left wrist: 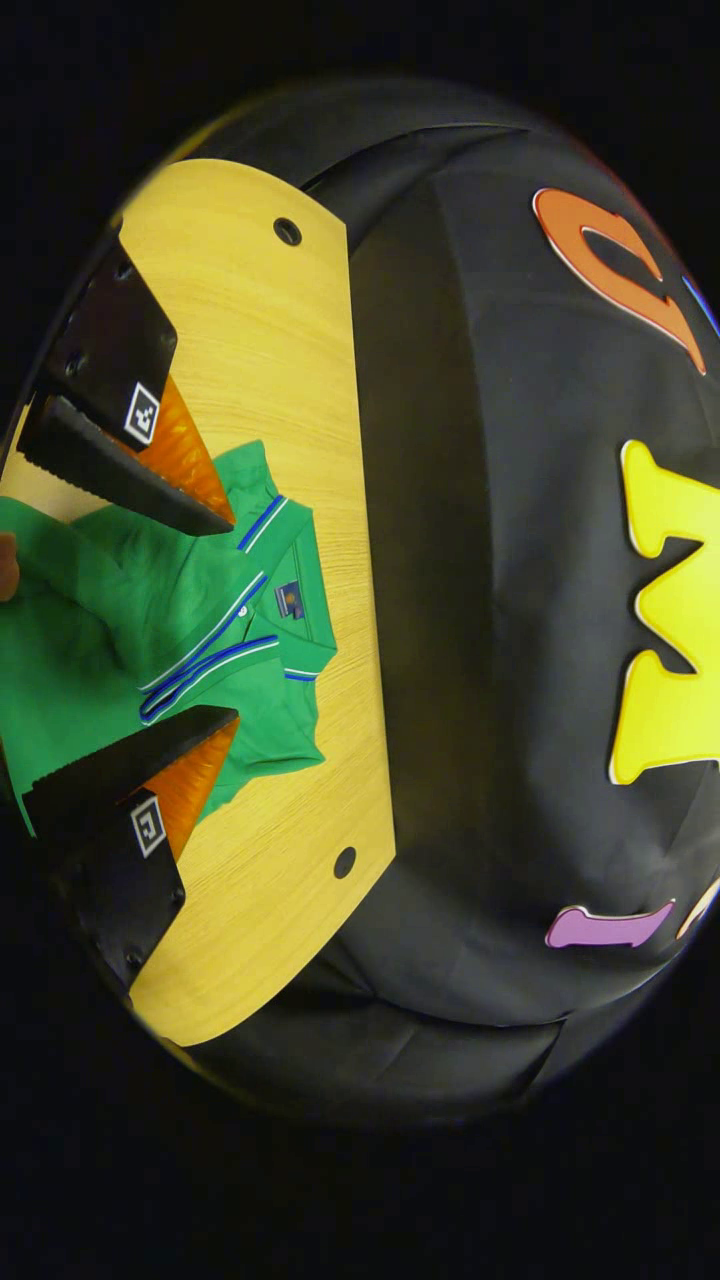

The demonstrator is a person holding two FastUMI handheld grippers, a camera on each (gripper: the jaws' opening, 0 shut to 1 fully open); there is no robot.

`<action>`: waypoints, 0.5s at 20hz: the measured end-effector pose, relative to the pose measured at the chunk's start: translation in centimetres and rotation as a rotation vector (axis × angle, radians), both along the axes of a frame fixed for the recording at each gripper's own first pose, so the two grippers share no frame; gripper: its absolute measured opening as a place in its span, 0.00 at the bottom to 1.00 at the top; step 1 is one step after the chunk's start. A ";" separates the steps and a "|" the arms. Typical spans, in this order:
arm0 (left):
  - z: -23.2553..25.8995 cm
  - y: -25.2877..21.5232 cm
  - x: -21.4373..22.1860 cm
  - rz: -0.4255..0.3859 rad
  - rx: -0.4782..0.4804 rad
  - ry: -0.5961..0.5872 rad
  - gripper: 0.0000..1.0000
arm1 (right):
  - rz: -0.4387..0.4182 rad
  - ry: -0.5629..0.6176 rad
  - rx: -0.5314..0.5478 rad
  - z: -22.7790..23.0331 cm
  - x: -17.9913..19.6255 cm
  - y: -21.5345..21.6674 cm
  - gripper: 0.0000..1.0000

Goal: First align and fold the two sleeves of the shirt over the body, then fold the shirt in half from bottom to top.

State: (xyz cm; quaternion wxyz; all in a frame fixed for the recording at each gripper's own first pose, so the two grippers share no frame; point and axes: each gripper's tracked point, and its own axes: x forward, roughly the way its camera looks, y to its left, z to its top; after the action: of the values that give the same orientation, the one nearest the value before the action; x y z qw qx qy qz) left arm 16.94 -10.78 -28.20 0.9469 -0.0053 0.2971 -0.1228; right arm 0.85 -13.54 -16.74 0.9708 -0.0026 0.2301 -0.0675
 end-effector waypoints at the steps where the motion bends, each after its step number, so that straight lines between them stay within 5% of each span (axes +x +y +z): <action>1: 1.0 0.8 -0.4 0.023 -0.001 -0.019 1.00 | 0.017 -0.004 0.003 0.3 0.2 0.5 0.96; 10: 7.4 9.4 -12.0 0.137 0.001 -0.097 1.00 | 0.162 0.006 0.019 0.2 -1.1 2.3 0.97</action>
State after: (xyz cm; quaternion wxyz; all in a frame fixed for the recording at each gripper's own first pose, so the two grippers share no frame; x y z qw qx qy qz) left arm 4.98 -1.42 -20.78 0.9663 -0.0192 0.2501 -0.0575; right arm -0.25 -11.22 -16.59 0.9724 -0.0122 0.2327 0.0135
